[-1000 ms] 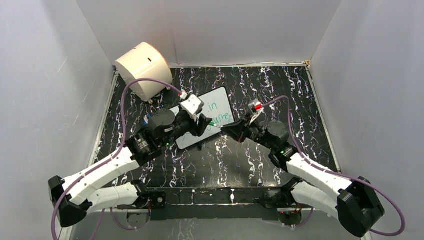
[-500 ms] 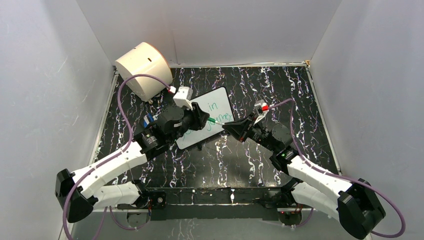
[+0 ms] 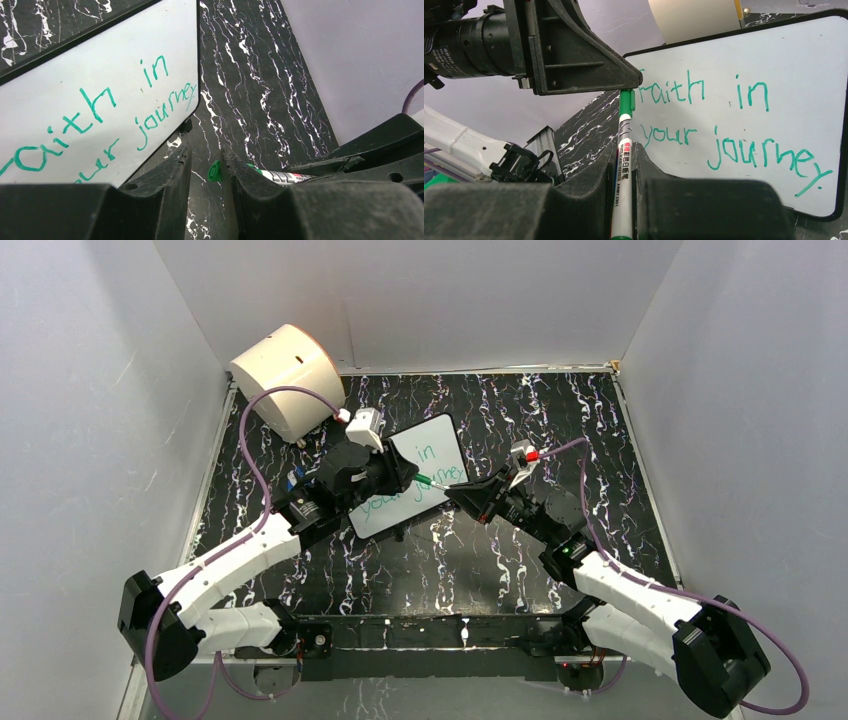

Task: Write a sentence on the whiteboard
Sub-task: Close the whiteboard marker at the center of the board.

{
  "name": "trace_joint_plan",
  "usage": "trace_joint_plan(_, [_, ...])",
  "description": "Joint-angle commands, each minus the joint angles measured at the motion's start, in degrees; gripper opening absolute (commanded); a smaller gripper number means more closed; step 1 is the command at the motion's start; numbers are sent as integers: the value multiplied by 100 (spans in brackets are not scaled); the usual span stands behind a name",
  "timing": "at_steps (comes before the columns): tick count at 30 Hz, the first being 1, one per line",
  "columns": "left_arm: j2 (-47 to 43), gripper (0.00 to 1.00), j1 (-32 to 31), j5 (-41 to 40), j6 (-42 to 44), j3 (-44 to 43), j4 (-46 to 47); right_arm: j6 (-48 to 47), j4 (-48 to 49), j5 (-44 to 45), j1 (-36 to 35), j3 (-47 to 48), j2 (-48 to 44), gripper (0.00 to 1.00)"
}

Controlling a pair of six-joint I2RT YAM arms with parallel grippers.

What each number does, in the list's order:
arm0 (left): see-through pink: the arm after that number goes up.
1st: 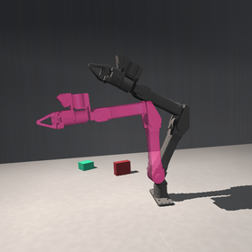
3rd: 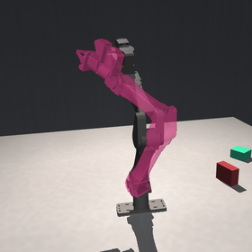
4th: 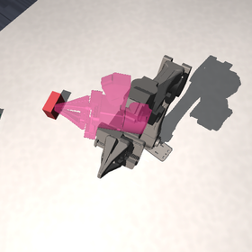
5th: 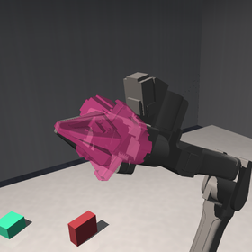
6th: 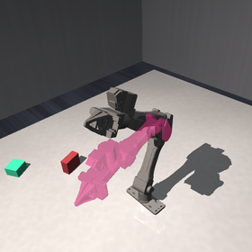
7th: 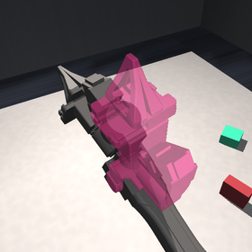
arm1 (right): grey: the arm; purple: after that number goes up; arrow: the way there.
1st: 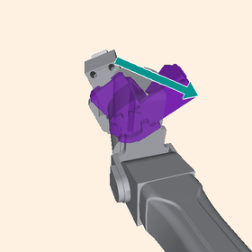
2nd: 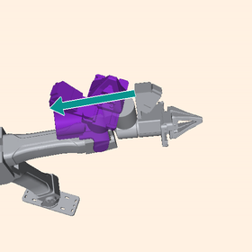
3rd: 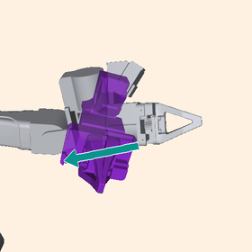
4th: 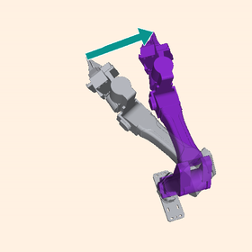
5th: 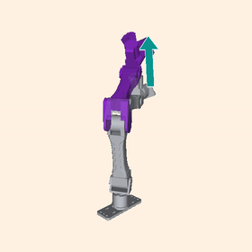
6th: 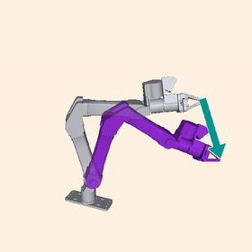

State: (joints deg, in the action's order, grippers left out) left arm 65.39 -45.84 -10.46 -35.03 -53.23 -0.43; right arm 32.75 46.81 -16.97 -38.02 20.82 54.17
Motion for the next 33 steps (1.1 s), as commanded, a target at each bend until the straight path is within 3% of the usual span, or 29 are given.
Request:
trace_joint_plan(1, [32, 25, 29, 260, -105, -226, 78, -15, 523, 16, 64, 60, 12, 0])
trace_joint_plan(10, [115, 25, 25, 792, -397, -171, 99, 122, 817, -14, 68, 21, 179, 0])
trace_joint_plan(23, [556, 18, -135, 2067, -1153, -117, 991, 92, 897, -202, 83, 424, 790, 0])
trace_joint_plan(29, [703, 16, -501, 2184, -1258, -38, 1385, 81, 788, -41, 90, 592, 867, 0])
trace_joint_plan(33, [632, 21, -557, 1867, -890, -345, 840, -42, 385, 84, 180, 602, 797, 0])
